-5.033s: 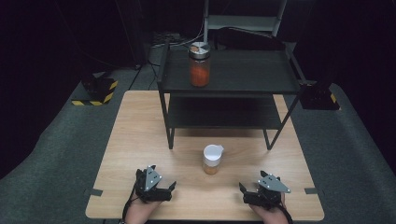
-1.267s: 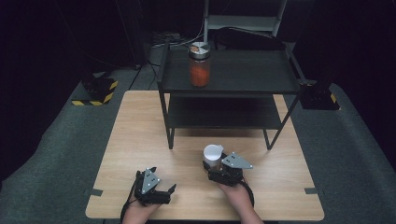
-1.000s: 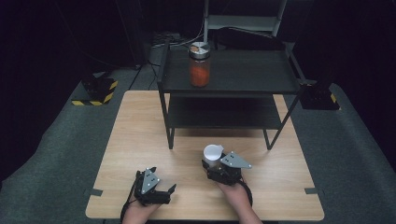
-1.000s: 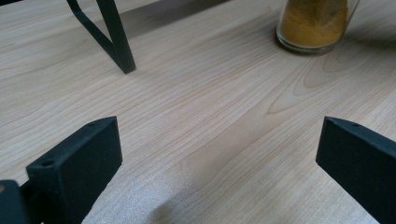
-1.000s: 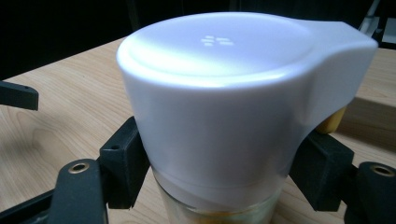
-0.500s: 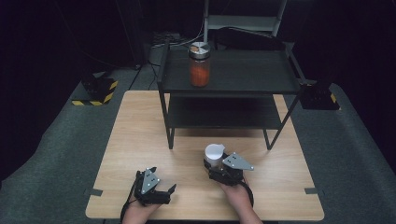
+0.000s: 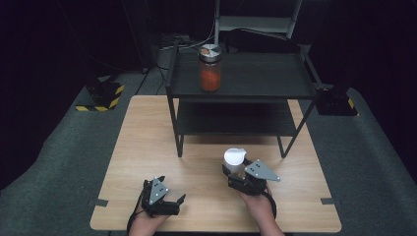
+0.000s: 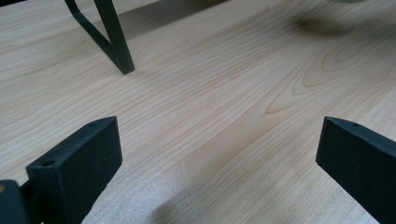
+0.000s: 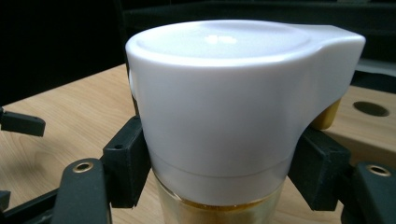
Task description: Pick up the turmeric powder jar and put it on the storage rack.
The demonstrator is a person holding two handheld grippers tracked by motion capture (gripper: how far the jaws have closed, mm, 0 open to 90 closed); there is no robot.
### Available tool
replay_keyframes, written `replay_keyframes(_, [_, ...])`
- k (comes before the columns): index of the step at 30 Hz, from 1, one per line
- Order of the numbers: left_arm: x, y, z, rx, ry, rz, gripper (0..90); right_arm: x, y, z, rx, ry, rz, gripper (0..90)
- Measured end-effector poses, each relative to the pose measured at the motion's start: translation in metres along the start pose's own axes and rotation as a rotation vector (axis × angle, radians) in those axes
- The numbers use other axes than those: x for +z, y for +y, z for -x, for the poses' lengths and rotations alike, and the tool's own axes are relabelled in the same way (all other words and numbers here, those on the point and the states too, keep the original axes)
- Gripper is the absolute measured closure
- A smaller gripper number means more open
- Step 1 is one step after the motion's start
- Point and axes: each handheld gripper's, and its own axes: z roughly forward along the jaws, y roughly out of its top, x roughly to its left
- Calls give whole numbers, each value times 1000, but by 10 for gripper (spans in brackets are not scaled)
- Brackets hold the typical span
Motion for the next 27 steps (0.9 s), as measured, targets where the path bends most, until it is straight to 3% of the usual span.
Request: replay_keyframes(27, [0,1,1,10,3,-5,5,-55,23,13,-7,-50,94,300])
